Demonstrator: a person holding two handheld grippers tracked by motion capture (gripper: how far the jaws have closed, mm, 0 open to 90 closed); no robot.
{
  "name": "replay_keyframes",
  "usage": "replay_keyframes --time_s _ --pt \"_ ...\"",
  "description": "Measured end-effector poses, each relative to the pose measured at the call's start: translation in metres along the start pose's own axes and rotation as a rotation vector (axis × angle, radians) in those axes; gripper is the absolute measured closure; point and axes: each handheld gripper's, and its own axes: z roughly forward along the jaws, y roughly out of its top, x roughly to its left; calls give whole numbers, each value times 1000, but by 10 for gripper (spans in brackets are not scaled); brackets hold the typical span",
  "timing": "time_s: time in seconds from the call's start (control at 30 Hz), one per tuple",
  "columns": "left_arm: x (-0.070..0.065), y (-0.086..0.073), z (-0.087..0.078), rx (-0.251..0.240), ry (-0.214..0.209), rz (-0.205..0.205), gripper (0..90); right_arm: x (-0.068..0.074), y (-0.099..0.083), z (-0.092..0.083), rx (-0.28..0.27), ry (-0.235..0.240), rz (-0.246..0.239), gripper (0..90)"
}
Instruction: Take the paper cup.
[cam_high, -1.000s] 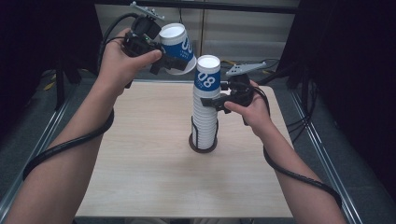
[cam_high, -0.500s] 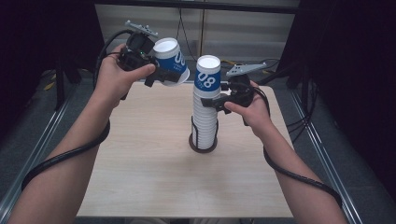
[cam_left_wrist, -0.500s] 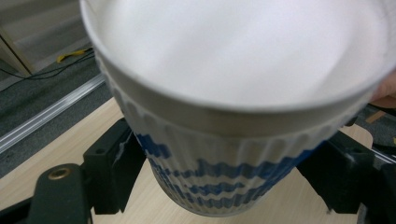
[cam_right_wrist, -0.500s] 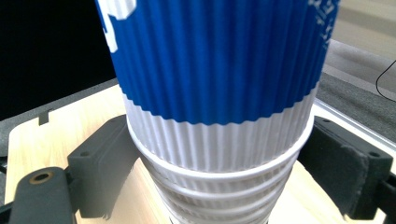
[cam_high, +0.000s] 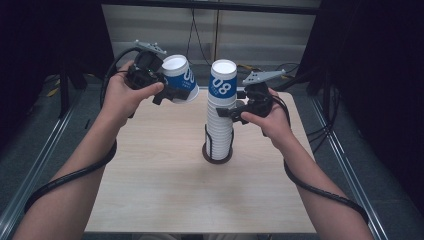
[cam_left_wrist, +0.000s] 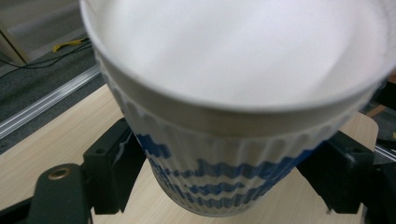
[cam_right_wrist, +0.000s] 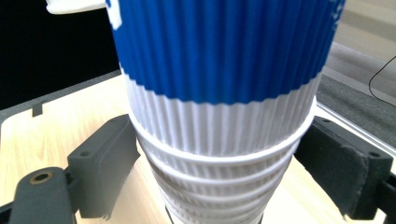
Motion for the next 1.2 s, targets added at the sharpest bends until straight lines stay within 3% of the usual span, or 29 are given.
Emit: replay_keyframes --time_s 0.57,0.83,0.87,1.17,1.2 --pt "-7 -20 8 36 -6 13 201 0 -28 -14 8 -7 15 129" --pt "-8 -33 16 79 -8 19 203 5 -43 -19 26 -1 0 131" --pt "-8 -36 17 98 -4 39 203 6 -47 -19 32 2 -7 133" --pt "-8 -50 23 148 -12 60 212 7 -70 -18 47 6 11 137" --pt "-7 -50 23 164 -11 84 212 7 -75 -18 55 5 8 140"
